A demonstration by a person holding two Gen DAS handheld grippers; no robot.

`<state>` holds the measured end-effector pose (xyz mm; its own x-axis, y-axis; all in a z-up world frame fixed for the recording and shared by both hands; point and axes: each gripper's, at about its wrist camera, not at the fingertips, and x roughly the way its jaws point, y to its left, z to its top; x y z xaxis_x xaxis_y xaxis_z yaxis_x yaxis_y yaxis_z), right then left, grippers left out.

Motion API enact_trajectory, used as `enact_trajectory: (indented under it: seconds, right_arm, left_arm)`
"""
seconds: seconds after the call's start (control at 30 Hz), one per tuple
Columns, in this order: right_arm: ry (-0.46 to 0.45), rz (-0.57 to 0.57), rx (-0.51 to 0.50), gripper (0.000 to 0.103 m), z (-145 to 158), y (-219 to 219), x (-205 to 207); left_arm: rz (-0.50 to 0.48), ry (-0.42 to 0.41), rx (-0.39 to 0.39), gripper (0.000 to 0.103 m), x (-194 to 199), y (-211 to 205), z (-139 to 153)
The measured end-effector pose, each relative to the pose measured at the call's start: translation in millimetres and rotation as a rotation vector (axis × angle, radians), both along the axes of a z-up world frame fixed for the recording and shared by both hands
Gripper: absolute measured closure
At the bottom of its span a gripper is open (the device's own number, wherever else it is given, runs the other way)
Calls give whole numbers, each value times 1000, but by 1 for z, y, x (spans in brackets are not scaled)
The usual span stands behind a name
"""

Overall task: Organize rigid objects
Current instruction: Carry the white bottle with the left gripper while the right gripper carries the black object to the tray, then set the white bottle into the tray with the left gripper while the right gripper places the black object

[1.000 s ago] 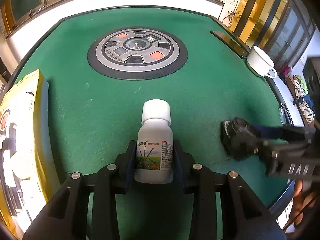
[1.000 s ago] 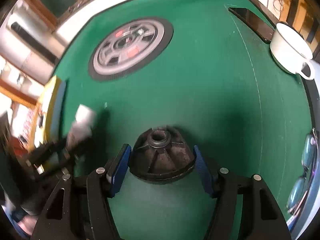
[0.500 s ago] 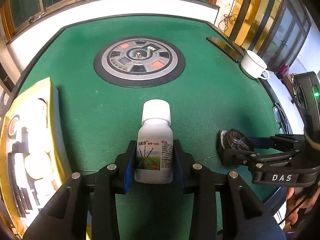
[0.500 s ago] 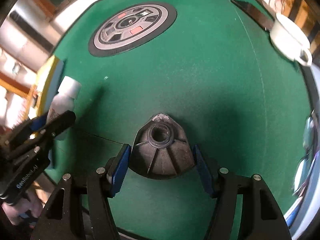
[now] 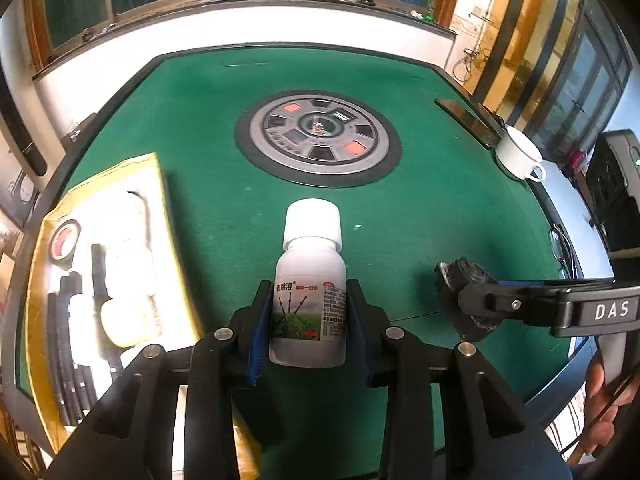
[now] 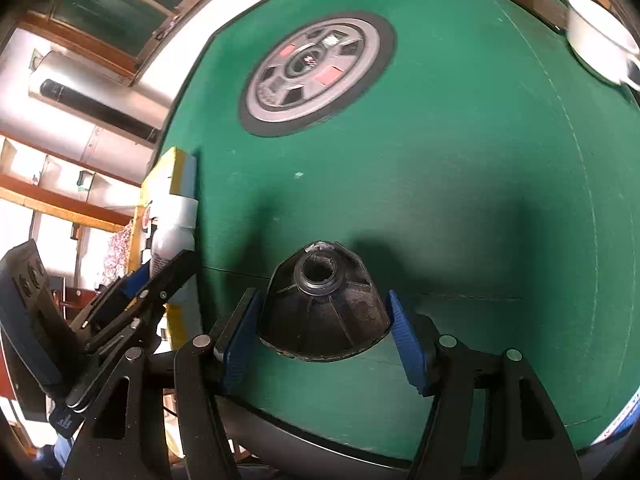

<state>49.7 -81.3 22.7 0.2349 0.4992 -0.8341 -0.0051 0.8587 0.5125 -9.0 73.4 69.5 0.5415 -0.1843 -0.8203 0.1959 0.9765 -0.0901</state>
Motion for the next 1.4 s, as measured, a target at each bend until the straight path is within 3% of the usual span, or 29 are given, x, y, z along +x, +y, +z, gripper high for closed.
enact_trajectory:
  seconds: [0.43, 0.9, 1.4]
  right_arm:
    - [-76, 149, 23, 45, 33, 81, 12]
    - [-107, 328, 24, 44, 36, 193, 23]
    - [-194, 442, -120, 44, 20, 301, 56]
  left_arm:
    - [142, -20, -17, 70, -17, 71, 10]
    - [270, 31, -28, 70, -46, 154, -11]
    - [196, 106, -51, 70, -53, 179, -32]
